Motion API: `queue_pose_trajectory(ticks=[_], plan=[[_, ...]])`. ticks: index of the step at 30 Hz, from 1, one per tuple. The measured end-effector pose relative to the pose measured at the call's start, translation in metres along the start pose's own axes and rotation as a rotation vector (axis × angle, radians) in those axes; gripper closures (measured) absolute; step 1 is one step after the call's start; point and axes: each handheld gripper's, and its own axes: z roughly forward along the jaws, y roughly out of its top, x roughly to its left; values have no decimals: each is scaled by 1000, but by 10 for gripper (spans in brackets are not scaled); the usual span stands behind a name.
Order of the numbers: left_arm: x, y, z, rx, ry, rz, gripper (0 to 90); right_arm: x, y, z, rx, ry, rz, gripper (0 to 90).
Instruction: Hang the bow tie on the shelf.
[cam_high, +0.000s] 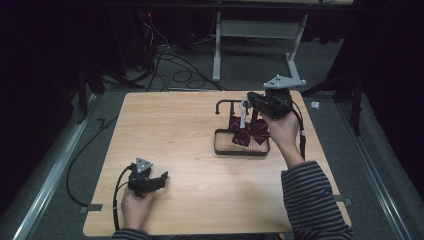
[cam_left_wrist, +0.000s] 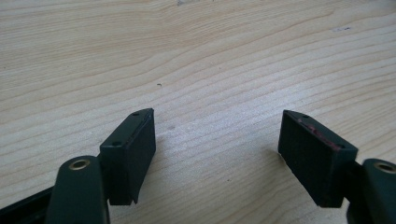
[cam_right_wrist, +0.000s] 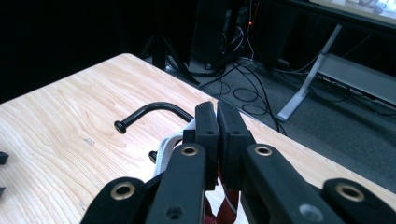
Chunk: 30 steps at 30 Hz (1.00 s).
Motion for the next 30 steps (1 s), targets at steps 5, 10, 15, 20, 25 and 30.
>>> queue_pose_trajectory(ticks=[5,10,15,20,25,30], plan=[[0,0,0,0,-1,-1,280,1,0,5,10,1,-1,900],[0,0,0,-2,-2,-2,279,-1,-2,12,30,0,7,900],[0,0,0,-3,-2,-3,279,-1,-3,17,44,-1,8,898],[0,0,0,-3,-2,-4,279,-3,-4,21,59,-1,21,896],[1,0,0,-3,-3,-5,280,-3,-6,27,78,-1,23,895],[1,0,0,-3,-4,-5,279,-4,-7,31,95,-5,23,894]])
